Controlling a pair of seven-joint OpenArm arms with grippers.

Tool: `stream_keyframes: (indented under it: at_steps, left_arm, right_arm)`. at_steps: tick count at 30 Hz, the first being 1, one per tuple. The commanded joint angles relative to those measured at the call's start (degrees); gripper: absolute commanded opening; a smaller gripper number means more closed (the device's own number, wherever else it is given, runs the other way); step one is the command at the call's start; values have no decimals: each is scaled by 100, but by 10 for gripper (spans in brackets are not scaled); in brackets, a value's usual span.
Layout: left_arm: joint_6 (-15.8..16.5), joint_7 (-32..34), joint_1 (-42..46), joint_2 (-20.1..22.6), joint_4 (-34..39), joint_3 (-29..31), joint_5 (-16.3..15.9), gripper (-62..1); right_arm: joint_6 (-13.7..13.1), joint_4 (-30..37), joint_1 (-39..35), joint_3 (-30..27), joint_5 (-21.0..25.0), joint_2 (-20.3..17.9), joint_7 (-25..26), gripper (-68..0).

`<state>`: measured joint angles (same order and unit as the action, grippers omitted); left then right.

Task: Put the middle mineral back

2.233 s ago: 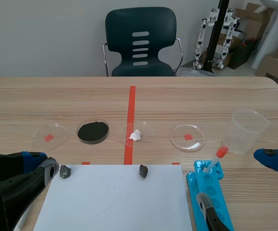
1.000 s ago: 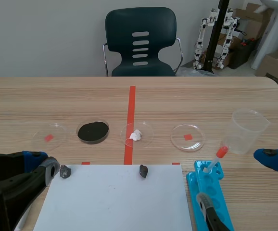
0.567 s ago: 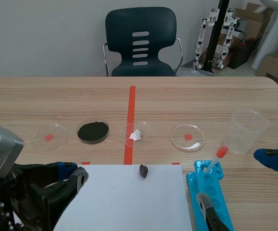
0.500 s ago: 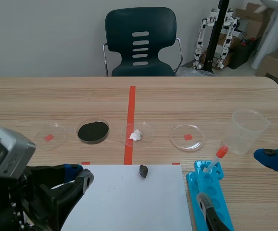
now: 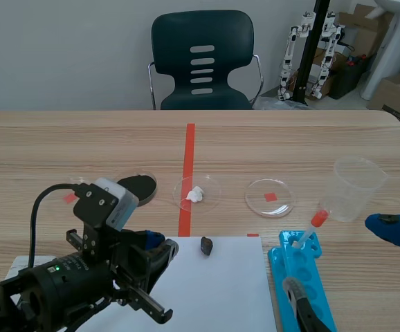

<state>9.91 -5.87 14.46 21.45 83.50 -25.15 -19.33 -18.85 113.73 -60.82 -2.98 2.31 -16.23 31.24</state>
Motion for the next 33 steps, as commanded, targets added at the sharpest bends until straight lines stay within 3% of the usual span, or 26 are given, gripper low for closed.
stream_keyframes:
  at_steps: [1, 6, 11, 24, 33]
  left_arm:
    - [9, 9, -114, -92, 22, -44, -33, -524]
    - [-31, -315, -503, -328, -413, -79, -44, -524]
    - [-433, -619, -778, -444, -813, -79, -144, -524]
    - [-933, -765, -1093, -616, -1381, -76, -247, -524]
    - [-970, -772, -1117, -647, -1458, -76, -247, -524]
  right_arm:
    - [17, 61, 2, -33, 46, -28, 85, -52]
    - [17, 61, 2, -33, 46, -28, 85, -52]
    - [17, 61, 2, -33, 46, -28, 85, -52]
    - [17, 61, 2, -33, 46, -28, 85, -52]
    - [17, 61, 2, -33, 46, -28, 85, -52]
